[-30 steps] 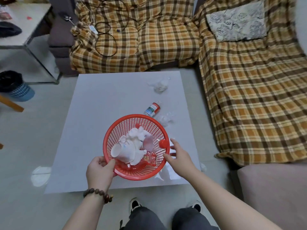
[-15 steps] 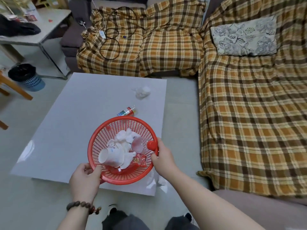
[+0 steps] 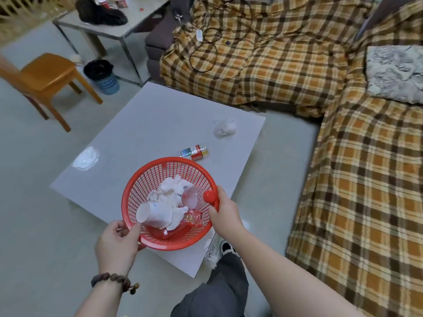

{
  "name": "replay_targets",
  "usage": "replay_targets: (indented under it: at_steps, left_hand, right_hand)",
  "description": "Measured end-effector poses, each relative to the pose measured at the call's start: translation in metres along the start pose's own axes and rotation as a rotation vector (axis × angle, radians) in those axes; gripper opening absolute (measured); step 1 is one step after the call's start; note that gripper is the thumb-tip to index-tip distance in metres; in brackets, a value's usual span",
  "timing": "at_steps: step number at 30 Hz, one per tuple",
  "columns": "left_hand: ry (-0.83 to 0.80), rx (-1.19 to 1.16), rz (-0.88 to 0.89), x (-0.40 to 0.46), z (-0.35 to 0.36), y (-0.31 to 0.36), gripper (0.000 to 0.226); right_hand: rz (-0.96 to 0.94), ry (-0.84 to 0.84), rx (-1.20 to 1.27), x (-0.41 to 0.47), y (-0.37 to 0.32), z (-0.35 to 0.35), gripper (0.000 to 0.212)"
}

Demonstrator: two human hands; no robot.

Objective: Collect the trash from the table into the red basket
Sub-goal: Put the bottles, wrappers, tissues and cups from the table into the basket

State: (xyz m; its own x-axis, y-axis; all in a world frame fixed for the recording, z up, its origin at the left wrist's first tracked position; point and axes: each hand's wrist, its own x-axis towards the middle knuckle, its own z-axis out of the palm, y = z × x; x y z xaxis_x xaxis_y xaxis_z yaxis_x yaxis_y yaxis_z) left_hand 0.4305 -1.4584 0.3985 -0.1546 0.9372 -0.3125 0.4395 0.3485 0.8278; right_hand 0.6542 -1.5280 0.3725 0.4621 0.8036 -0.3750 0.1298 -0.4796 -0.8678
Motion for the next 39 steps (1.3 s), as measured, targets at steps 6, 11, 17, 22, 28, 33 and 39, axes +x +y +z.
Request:
replay_targets:
  at_steps: [6, 11, 17, 22, 28, 33, 39]
  left_hand:
    - [0.107, -0.046, -0.11, 0.023, 0.044, 0.002, 0.006]
    - [0.213, -0.064, -0.21, 0.036, 0.07, 0.017, 0.007]
    - [0.389, 0.041, -0.314, 0.042, 0.069, 0.016, 0.014]
    - [0.525, 0.107, -0.387, 0.038, 0.086, 0.009, 0.012]
    - [0.703, 0.183, -0.522, 0.029, 0.112, 0.003, 0.017]
    - [0.788, 0.211, -0.598, 0.025, 0.132, 0.0, 0.01]
    - [0.828, 0.186, -0.603, 0.029, 0.134, 0.004, 0.016]
  right_hand:
    - [-0.007, -0.13, -0.094, 0.069, -0.005, -0.011, 0.049]
    - [0.011, -0.282, -0.17, 0.127, -0.016, -0.018, 0.042]
    - [0.032, -0.482, -0.281, 0.177, -0.018, -0.01, 0.047]
    - [-0.069, -0.415, -0.56, 0.239, -0.002, -0.011, 0.041]
    - [-0.446, -0.715, -1.015, 0.303, 0.022, 0.015, 0.055]
    - [-0.567, -0.985, -1.305, 0.33, 0.054, 0.044, 0.072]
    - [-0.469, -0.934, -1.235, 0.339, 0.066, 0.058, 0.07]
